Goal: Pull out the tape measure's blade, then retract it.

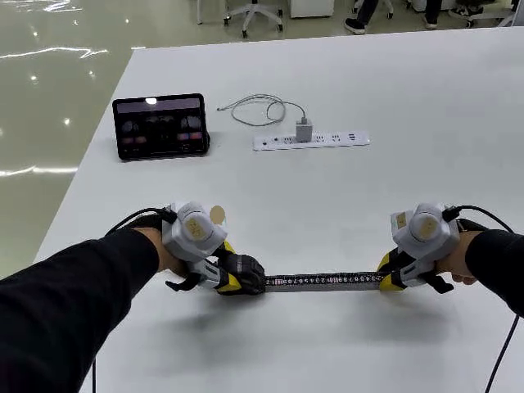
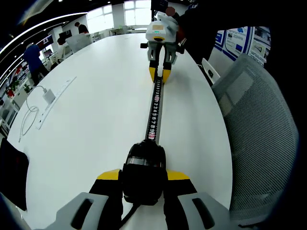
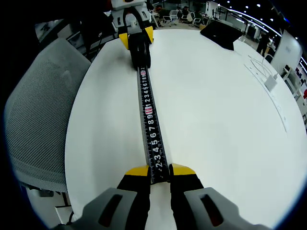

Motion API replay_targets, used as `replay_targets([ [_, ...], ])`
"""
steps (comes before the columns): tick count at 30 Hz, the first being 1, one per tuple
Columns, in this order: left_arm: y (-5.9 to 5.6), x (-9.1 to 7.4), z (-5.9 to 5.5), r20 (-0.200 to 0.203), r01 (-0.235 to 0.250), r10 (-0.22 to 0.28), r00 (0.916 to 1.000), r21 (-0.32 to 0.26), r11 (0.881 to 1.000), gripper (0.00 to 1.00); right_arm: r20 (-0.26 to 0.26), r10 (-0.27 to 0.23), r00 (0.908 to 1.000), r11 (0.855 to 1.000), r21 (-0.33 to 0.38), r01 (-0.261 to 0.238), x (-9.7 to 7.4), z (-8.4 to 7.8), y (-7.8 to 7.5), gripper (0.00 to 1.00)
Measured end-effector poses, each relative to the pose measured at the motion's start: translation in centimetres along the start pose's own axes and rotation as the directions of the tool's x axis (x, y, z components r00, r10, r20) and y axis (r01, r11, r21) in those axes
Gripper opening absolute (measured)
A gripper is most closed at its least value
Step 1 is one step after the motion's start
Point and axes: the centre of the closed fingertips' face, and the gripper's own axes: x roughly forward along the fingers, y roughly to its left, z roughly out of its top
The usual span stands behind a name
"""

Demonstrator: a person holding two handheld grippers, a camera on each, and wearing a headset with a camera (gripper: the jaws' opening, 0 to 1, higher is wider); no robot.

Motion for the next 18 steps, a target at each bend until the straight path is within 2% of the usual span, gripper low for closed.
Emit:
replay_targets([
  [18,-0.1,0.0,0.1,0.005,-0.001,0.001,1.0,-0.005,1.0,0.28,-0.008,-0.008,0.9999,1.0,0.017,0.008,-0.7,-1.4,-0.2,0.1],
])
